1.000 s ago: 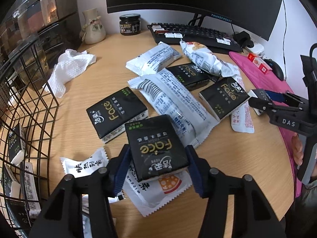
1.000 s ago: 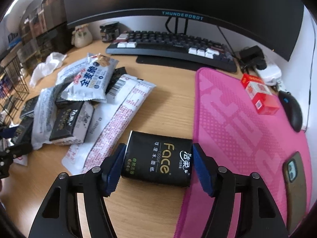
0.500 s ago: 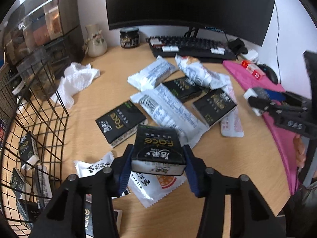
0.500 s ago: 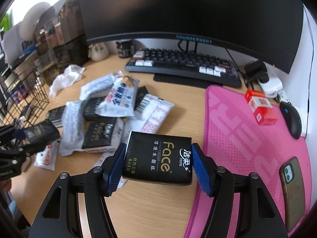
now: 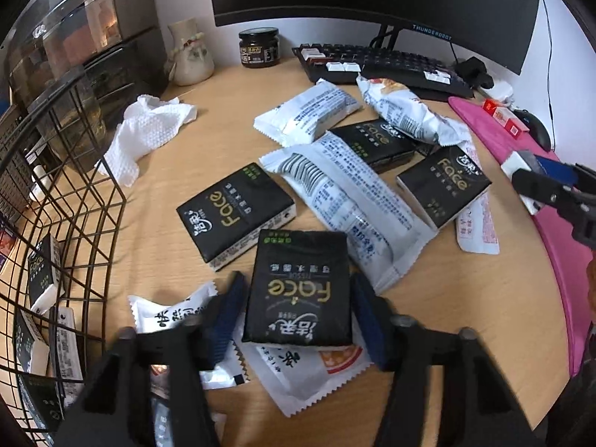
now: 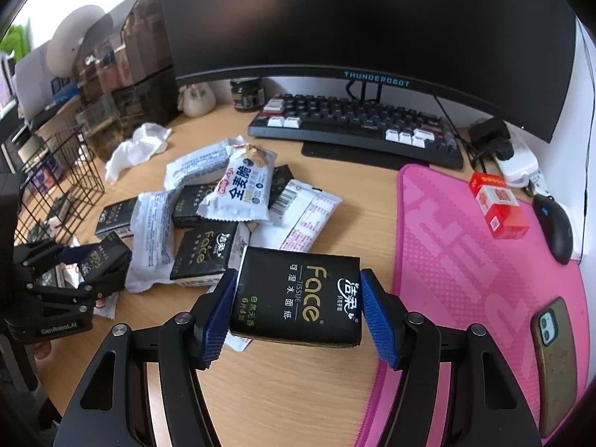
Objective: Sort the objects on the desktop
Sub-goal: 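Carry both packs over the wire basket and open both grippers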
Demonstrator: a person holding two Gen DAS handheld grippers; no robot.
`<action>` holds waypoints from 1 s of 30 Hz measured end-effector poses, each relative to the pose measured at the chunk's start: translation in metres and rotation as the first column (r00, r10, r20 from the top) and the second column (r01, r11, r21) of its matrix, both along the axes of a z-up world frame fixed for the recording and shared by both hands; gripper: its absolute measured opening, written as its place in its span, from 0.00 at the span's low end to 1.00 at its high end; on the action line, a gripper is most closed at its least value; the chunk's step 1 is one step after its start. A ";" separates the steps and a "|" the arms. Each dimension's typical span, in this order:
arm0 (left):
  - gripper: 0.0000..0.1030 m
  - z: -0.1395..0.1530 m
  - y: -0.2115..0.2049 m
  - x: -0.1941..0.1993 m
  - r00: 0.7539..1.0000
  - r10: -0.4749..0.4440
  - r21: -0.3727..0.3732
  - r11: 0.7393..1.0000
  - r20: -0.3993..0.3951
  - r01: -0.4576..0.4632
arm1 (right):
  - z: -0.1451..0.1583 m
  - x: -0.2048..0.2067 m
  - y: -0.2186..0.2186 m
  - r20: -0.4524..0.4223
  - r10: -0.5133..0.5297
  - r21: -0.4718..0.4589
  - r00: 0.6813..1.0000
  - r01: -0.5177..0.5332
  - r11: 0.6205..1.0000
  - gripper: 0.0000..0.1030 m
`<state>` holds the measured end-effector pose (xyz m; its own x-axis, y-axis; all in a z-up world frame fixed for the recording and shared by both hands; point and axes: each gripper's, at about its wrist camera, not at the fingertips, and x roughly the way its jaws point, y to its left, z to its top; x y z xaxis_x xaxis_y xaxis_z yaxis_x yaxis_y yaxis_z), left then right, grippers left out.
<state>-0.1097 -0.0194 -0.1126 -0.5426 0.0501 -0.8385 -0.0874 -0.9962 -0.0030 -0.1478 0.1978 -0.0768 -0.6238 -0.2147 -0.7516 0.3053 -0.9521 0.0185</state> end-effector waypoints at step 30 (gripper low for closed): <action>0.51 0.147 -0.076 0.110 0.905 0.157 0.029 0.987 -0.395 -0.159 | 0.083 0.050 -0.103 -0.192 0.238 -0.043 0.952 -0.250 0.967 0.62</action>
<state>0.0001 -0.0949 0.0344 -0.8295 -0.0668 -0.5544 0.0780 -0.9969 0.0034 -0.0981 0.0944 0.0065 -0.6719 -0.4228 -0.6080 0.5324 -0.8465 0.0004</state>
